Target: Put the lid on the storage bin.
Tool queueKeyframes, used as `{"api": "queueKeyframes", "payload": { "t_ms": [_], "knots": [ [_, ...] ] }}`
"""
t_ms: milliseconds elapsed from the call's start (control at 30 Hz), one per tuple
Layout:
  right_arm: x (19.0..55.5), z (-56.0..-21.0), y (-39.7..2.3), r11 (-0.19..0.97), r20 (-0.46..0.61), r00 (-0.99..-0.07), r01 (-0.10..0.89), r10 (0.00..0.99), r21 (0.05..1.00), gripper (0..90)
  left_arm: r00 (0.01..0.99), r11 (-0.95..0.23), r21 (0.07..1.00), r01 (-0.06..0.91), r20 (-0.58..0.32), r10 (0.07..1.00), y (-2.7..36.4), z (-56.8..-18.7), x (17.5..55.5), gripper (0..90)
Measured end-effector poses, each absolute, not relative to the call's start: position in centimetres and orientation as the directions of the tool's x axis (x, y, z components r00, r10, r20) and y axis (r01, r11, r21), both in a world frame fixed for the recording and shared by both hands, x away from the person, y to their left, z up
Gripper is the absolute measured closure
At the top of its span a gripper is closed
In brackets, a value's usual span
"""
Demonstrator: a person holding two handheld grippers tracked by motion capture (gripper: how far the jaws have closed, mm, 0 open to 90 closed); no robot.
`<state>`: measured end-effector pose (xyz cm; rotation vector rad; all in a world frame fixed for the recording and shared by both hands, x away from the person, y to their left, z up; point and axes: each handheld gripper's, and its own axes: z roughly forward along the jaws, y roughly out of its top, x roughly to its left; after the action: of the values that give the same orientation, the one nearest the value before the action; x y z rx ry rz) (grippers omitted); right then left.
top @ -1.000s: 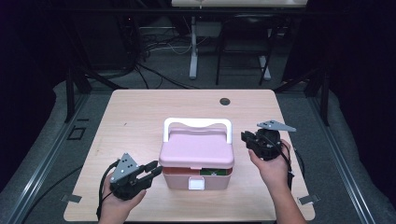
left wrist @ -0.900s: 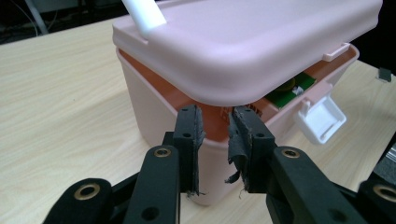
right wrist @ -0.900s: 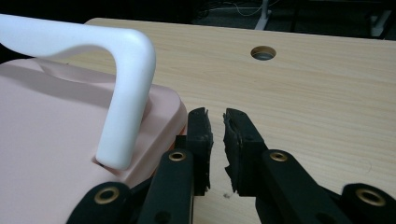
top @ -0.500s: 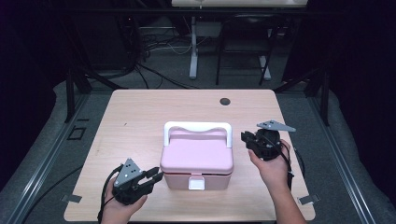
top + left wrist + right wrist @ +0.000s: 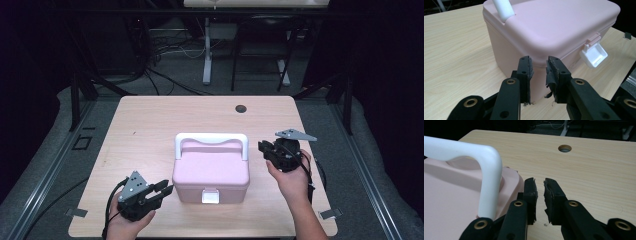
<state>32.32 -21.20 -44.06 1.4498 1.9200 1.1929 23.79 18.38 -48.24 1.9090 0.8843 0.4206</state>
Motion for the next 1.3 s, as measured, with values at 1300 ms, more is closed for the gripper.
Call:
{"api": "queueKeyframes", "payload": {
  "t_ms": [1300],
  "knots": [
    [32.2, -43.9, -20.8, 0.081, 0.145, -0.396, 0.501, 0.907, 0.862, 63.9, 0.523, -0.192, 0.855, 0.481, -0.105, 0.846, 21.9, -51.5, 27.2, 56.1]
  ]
}}
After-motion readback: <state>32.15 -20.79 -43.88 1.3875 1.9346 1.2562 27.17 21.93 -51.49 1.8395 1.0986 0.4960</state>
